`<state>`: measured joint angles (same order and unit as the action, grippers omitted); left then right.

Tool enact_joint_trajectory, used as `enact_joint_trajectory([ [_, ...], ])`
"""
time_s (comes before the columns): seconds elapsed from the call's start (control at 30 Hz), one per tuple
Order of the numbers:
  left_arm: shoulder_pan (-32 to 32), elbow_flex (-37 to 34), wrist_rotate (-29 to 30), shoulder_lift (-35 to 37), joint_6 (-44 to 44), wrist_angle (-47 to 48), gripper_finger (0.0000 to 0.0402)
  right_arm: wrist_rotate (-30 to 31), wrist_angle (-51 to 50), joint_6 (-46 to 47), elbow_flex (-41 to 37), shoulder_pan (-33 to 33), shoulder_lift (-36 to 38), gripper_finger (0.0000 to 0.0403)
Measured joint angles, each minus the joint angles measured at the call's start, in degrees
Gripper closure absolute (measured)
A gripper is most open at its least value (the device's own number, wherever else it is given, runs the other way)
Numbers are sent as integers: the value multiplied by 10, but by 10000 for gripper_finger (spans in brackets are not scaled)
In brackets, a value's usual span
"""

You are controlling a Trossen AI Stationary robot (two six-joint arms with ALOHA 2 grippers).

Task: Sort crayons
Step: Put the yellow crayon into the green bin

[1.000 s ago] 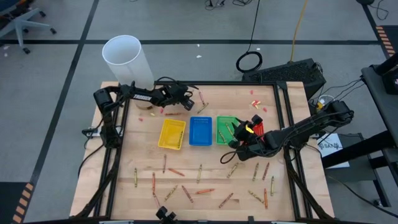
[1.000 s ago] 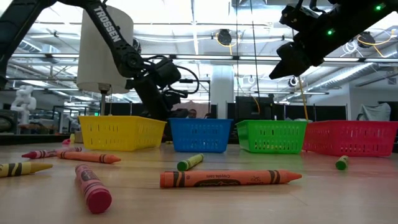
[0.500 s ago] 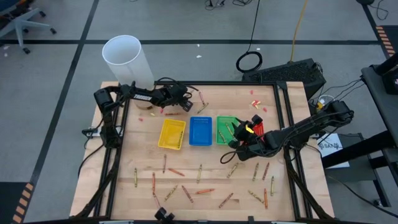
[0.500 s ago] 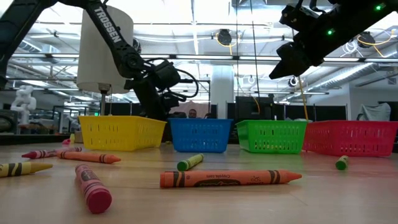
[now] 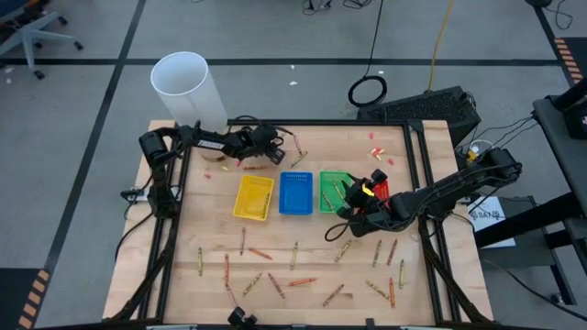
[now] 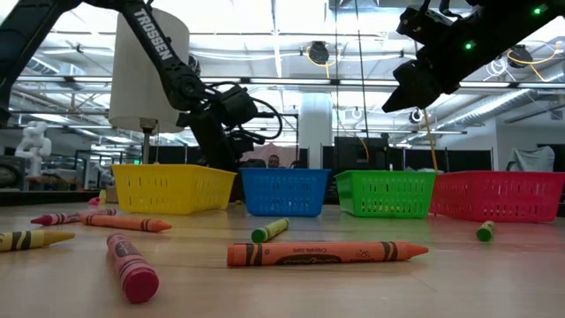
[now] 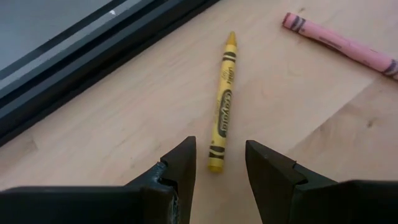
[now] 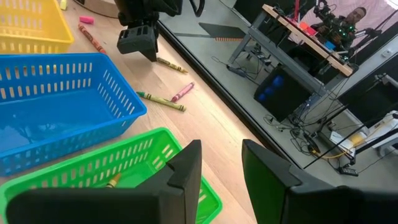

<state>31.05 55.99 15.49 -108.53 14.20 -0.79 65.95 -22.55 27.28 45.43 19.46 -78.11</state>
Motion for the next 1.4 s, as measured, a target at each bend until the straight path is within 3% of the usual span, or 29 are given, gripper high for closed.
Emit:
enact_joint_trajectory([
  [0.9,-2,0,-7,0,-41,25,394,-2,0,1,0,1,0,303],
  [1.4,-3,-1,-42,32,-45,52,401,-32,1,6,0,2,0,303],
])
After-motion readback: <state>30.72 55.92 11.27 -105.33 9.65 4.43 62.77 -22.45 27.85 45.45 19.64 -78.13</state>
